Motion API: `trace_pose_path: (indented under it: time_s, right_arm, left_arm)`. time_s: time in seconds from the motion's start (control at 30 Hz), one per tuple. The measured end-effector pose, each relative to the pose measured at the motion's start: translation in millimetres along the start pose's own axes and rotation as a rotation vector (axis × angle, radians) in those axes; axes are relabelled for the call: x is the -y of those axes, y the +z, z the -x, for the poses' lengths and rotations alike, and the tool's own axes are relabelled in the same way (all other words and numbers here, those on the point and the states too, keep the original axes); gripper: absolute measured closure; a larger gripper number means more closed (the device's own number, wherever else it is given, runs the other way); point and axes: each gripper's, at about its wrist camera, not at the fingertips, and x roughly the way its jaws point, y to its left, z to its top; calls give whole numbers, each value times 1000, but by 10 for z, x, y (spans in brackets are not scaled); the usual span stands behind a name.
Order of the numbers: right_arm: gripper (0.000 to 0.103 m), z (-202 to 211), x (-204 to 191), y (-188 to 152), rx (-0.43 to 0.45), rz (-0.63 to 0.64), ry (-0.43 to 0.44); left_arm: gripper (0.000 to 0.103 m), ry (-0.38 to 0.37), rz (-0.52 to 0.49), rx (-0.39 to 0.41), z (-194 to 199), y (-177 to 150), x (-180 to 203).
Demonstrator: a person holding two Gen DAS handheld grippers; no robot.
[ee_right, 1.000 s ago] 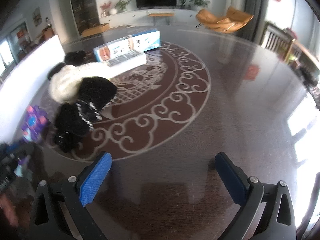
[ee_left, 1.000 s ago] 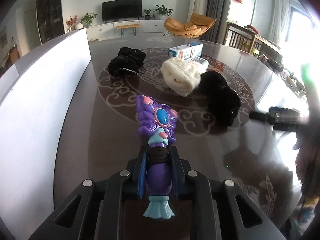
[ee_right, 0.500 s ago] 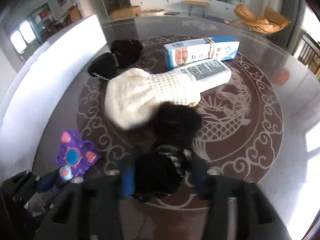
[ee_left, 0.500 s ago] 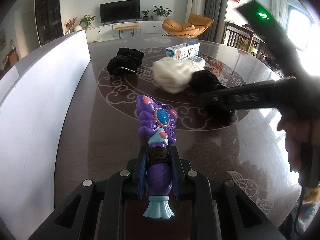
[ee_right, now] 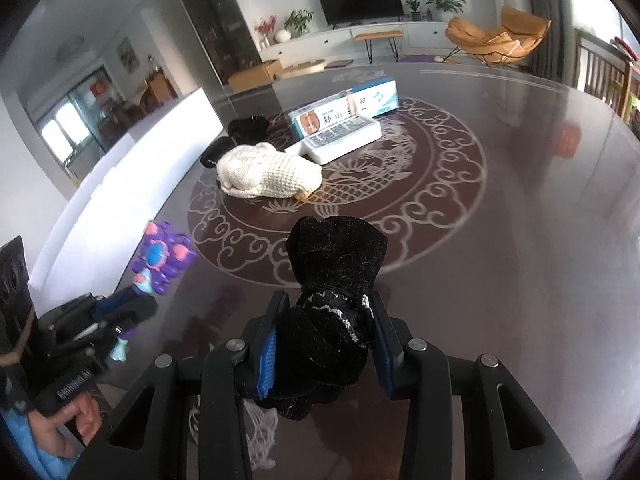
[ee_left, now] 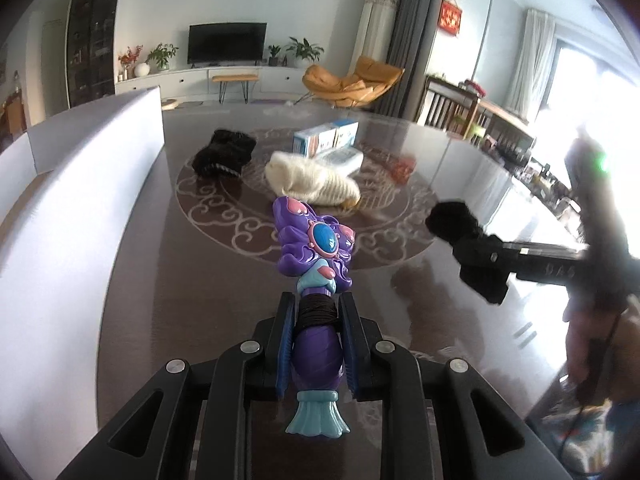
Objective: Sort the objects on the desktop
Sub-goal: 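Carry the mermaid toy and black fuzzy item into the bin and open both tools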
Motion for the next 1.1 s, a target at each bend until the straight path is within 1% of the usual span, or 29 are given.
trace_pose_path:
  time_s: [0.1,0.17,0.23,0.3,0.33,0.4,0.43,0.47,0.53,0.57,0.63,0.7,0.77,0.8,0.83,0.87,0.9,0.93,0.97,1.0,1.07,1.1]
  right_arm:
    - [63,63,-65,-13,14,21,15]
    - [63,91,-148,19,24,32,41]
    - [63,122,-291,87,31,50,71]
    - [63,170,-525,206,48,75,118]
    - [63,194,-641,266,55,88,140]
    - [63,227,-1025,432,72,129,211]
    - [63,231,-1204,492,76,149,242]
    - [63,219,-1429,555,77,176,279]
    - [63,148,-1877,644,72,233,340]
    - [63,110,-2074,670,66,258,364]
    - [63,7,-2515,698,55,317,413]
    - [63,-97,-2880,684,48,368,442]
    - [61,-251,-3148,657,25,396,453]
    - [60,-364,-3256,642,0,399,453]
    - [53,-484,-3327,628,-39,395,460]
    - [41,-610,-3376,612,-83,382,466]
    - [36,-670,-3392,600,-103,369,468]
    - [31,-702,-3382,589,-107,352,469]
    - [29,-687,-3337,581,-94,335,474]
    - [26,-638,-3270,576,-72,325,482]
    - [15,-497,-3108,557,-2,313,472]
    - [12,-422,-3010,555,37,310,459]
  left_arm:
    - [82,-17,35,30,169,57,-49]
    - [82,-30,62,55,317,102,-87]
    - [82,-46,90,86,527,171,-143]
    - [82,-56,106,137,789,259,-235]
    - [82,-49,107,168,946,313,-306]
    - [82,4,98,222,1250,416,-509]
    - [82,28,98,230,1333,447,-607]
    - [82,65,107,232,1429,491,-784]
    - [82,128,129,220,1516,528,-1081]
    - [82,174,148,195,1534,537,-1281]
    - [82,228,194,152,1549,510,-1596]
    - [82,270,244,104,1534,458,-1886]
    - [81,317,314,15,1443,375,-2191]
    - [80,337,335,-14,1401,338,-2276]
    - [77,377,368,-54,1345,275,-2404]
    - [72,400,386,-66,1318,220,-2461]
    - [57,413,402,-70,1307,184,-2484]
    - [36,426,431,-62,1324,126,-2520]
    - [26,430,449,-45,1342,84,-2524]
    - [14,432,462,-16,1369,34,-2515]
    - [13,423,475,19,1391,-2,-2476]
    - [13,406,481,33,1394,-4,-2429]
